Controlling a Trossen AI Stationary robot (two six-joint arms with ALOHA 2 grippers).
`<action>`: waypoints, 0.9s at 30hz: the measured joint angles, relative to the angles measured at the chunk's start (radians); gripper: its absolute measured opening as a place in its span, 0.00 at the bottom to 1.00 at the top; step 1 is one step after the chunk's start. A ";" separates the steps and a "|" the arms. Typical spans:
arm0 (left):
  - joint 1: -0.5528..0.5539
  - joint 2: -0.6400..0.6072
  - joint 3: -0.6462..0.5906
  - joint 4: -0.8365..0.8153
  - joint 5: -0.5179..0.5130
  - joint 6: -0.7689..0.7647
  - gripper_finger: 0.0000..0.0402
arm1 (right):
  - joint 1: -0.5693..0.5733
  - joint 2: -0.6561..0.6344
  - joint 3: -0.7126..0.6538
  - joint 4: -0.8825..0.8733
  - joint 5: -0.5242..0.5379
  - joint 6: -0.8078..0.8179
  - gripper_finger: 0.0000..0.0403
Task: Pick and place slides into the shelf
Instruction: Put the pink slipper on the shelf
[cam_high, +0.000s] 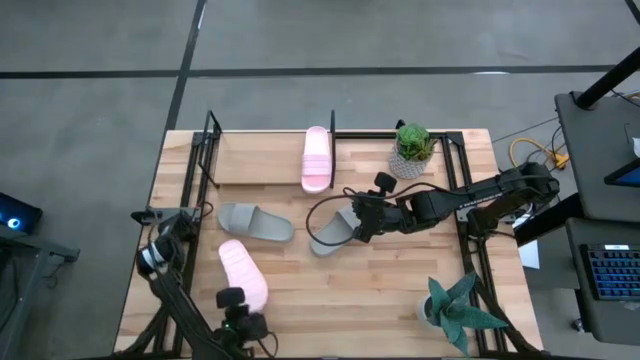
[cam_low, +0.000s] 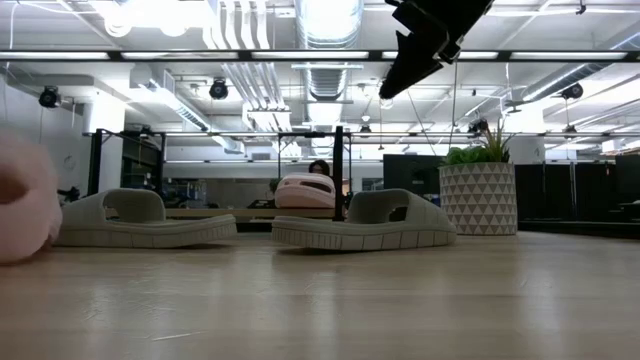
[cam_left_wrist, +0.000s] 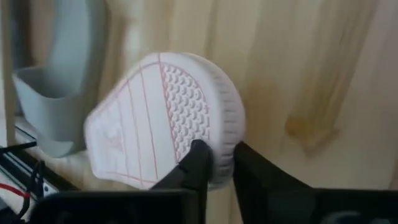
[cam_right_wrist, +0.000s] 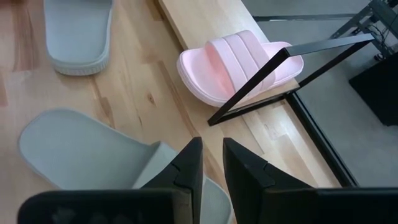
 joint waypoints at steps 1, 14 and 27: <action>0.000 -0.019 0.000 -0.002 -0.013 -0.012 0.04 | 0.000 0.000 0.000 0.000 0.000 0.000 0.13; -0.016 -0.189 -0.008 0.007 -0.290 -0.083 0.04 | 0.000 0.000 0.000 0.003 0.000 0.000 0.13; -0.017 -0.251 -0.017 0.008 -0.625 -0.076 0.03 | 0.026 -0.001 0.000 0.118 0.003 -0.093 0.13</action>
